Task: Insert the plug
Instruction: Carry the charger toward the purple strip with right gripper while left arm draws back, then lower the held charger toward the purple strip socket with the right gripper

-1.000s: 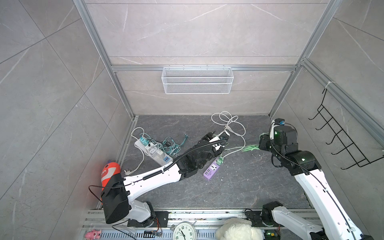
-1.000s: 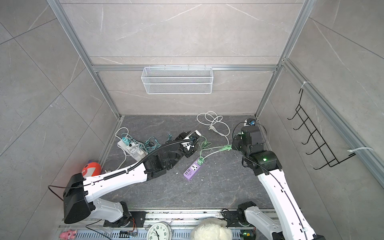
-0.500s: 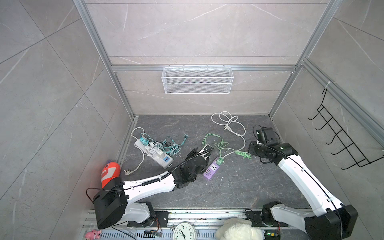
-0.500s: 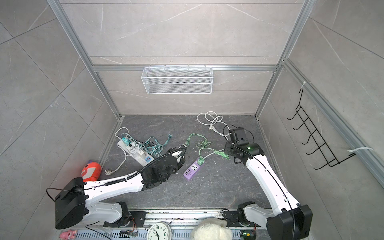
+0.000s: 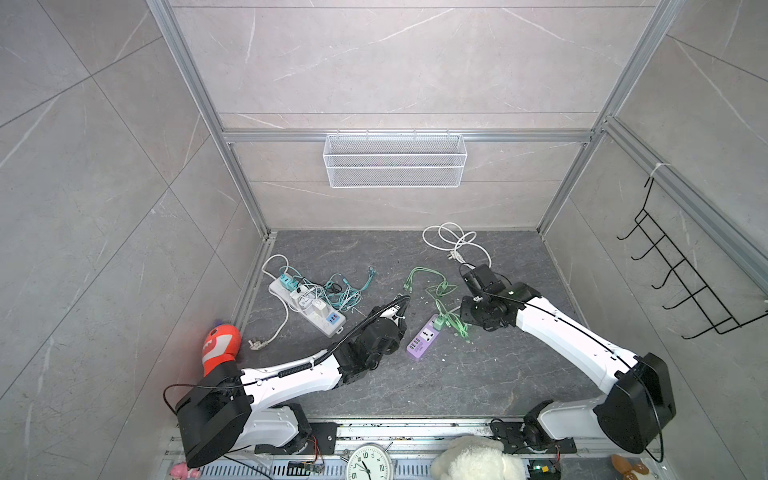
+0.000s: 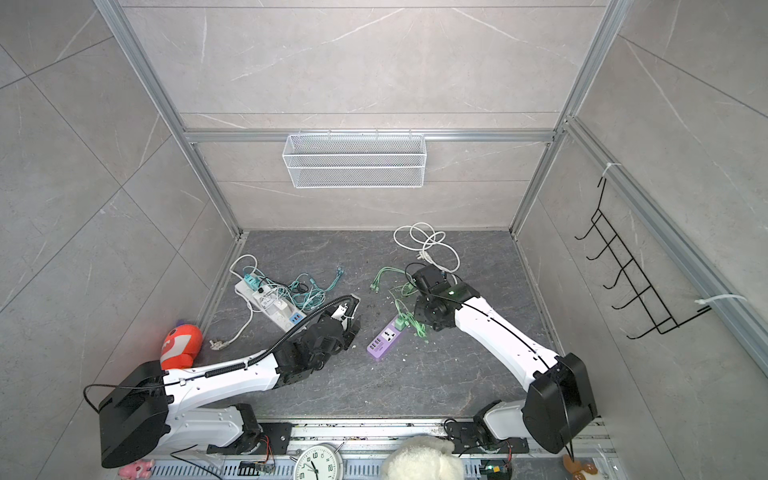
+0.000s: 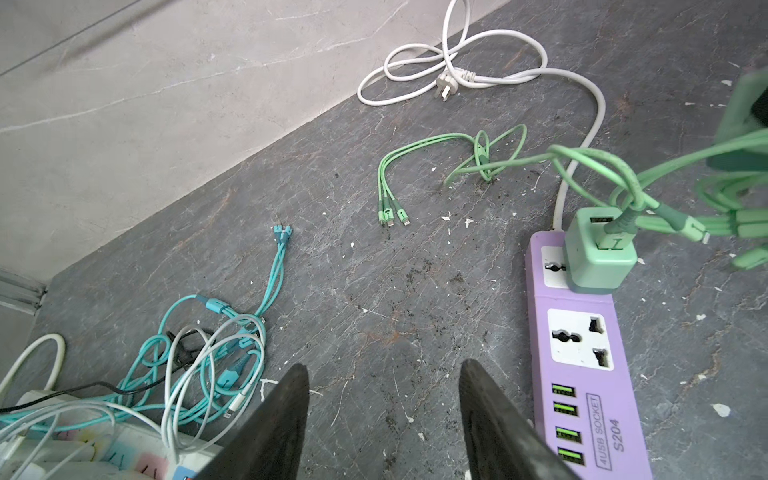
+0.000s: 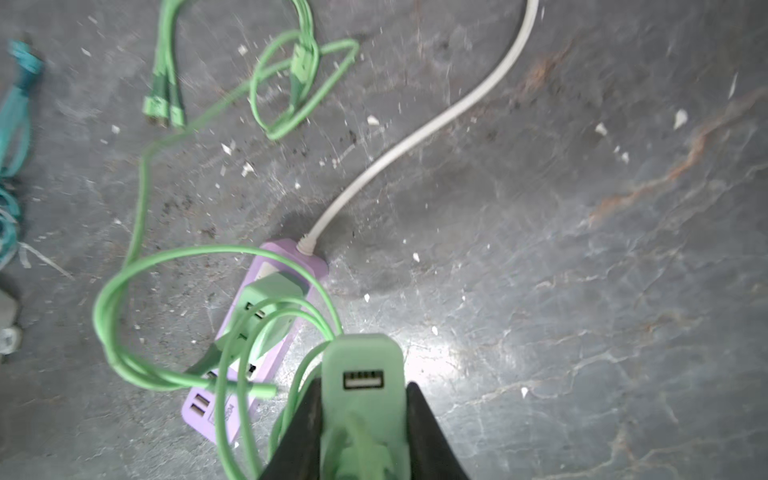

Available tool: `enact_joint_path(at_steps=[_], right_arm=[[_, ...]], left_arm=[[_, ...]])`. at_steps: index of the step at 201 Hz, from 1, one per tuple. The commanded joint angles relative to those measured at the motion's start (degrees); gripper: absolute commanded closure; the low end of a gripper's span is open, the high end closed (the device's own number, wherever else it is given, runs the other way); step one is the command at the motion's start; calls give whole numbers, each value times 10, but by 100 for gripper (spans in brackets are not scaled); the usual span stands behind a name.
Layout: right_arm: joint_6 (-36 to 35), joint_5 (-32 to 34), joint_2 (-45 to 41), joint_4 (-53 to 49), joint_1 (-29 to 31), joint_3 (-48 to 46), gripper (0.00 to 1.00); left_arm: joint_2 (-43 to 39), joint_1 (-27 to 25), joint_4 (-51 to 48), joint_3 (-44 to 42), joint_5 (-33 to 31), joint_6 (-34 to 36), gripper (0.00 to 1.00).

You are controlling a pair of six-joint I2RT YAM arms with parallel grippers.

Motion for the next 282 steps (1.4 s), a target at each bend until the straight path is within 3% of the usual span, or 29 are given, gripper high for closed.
enact_joint_path(at_steps=[1, 46, 72, 94, 109, 151, 192, 244, 282], right_arm=[[58, 42, -2, 4, 26, 0, 93], [117, 166, -25, -34, 76, 24, 94], [127, 266, -14, -88, 107, 103, 95], [113, 340, 24, -104, 119, 183, 95], [65, 363, 46, -50, 125, 217, 95], [-65, 284, 116, 92, 126, 338, 95], [-124, 157, 158, 219, 126, 372, 95], [-126, 94, 212, 321, 126, 326, 95], [-65, 93, 206, 265, 129, 327, 96]], left_arm=[[-23, 3, 37, -5, 18, -30, 41], [-37, 2, 33, -17, 17, -21, 41], [-42, 2, 36, -19, 28, -38, 41], [-38, 2, 36, -18, 51, -54, 43], [-35, 1, 36, -17, 62, -61, 43], [-49, 1, 29, -25, 58, -84, 44], [-84, 1, 28, -45, 48, -107, 45], [-143, 1, -15, -68, 17, -123, 46], [-226, 0, -54, -105, -45, -144, 46]])
